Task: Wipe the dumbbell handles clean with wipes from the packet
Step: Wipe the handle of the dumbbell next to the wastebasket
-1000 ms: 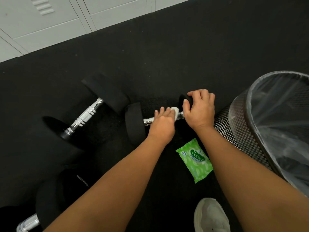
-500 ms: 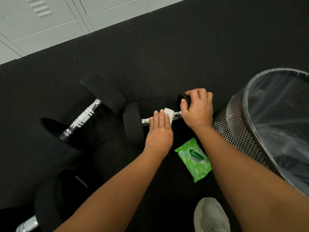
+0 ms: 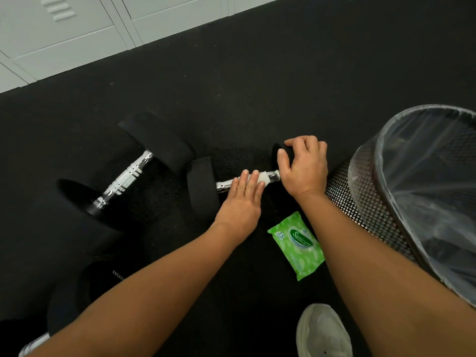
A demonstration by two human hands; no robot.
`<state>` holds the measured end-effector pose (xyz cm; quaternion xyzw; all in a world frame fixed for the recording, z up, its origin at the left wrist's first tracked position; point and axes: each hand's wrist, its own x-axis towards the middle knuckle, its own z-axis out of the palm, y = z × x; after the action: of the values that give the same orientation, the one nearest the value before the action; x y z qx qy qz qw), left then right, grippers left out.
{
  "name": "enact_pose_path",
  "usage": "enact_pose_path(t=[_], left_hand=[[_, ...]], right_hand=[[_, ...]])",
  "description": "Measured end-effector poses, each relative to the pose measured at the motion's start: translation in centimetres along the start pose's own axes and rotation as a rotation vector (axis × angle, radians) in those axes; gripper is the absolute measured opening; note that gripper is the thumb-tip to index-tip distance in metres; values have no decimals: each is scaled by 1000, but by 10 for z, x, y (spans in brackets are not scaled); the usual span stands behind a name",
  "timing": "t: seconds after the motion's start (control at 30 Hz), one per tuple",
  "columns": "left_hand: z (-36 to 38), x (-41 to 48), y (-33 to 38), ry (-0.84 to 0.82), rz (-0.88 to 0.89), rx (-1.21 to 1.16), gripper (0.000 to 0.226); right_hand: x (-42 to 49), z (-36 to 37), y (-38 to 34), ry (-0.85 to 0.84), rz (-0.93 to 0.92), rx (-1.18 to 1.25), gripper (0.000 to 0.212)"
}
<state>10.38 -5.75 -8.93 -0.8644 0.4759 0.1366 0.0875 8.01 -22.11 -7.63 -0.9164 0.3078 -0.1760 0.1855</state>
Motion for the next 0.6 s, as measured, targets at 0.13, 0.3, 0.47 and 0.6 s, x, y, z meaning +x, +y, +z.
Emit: enact_pose_path(t=[0.13,0.3,0.47,0.6], left_hand=[[-2,4,-3,-35,23,21,54],[-12,20,2,-46,-9,-166,54],[-20,29,-5,-31,7,-405,56],[-16,20,-5,-33,-22,-377,59]], right_hand=[[2,-1,6,43,37,288,44],[12,-4,13,-113,89,345,30],[18,-6,15,-223,63,301,32],[15,-1,13,-186,47,216,33]])
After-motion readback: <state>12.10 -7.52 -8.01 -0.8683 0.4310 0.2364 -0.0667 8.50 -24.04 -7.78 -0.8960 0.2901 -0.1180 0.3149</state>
